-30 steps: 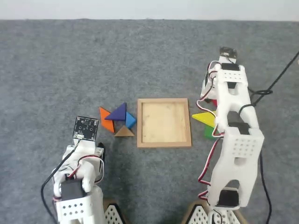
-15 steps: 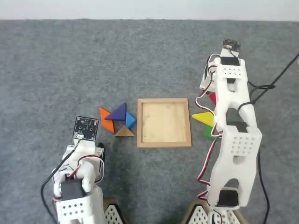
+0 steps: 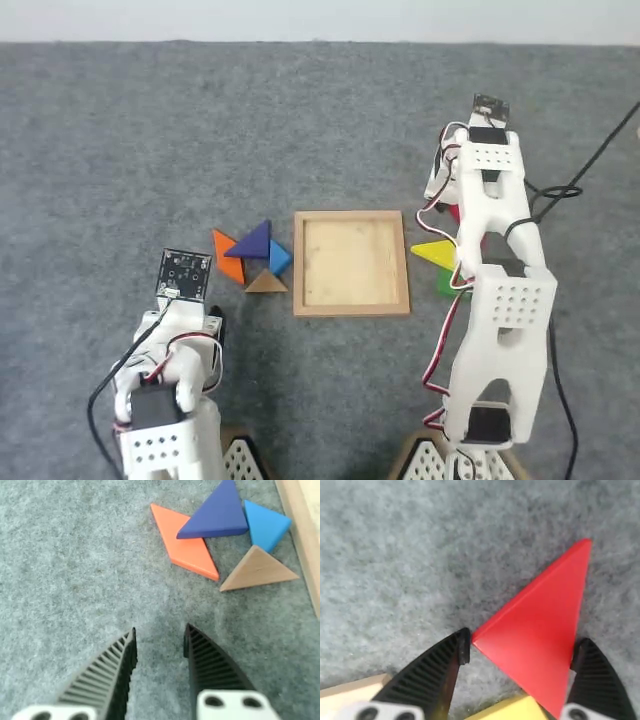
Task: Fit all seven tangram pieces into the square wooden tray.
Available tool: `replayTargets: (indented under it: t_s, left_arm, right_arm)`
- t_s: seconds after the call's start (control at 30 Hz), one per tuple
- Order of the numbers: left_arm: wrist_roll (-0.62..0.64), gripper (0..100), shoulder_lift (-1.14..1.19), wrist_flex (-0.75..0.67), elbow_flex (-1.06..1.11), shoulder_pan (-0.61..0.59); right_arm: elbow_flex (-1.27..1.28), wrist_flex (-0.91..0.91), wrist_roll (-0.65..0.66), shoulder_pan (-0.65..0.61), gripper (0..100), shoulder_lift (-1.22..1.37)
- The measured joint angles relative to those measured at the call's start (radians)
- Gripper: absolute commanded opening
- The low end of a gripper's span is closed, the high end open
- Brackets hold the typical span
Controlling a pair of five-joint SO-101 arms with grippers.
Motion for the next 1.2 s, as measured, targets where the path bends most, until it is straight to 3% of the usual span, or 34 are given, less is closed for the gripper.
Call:
replayTargets:
  t_s: [0.2,0.57,0.73,0.87,1.2]
  left_arm:
    - [0.000,15,0.000,0.000,0.000,0.000]
    - [0.000,15,0.000,0.000,0.000,0.000]
    - [0.000,15,0.000,0.000,0.000,0.000]
    - [0.000,15,0.000,0.000,0.000,0.000]
    - [0.000,15,0.000,0.000,0.000,0.000]
  right_arm:
    - [0.000,0.017,0.000,0.005,19.4,0.000]
    - [-0.015,0.054,0.000,0.028,20.5,-0.003]
    - [-0.101,0.118,-0.012,0.046,29.6,0.003]
    - [-0.209,0.158,-0.083,0.043,35.5,0.018]
    - [-0.267,0.074,-0.307,0.035,35.8,0.141]
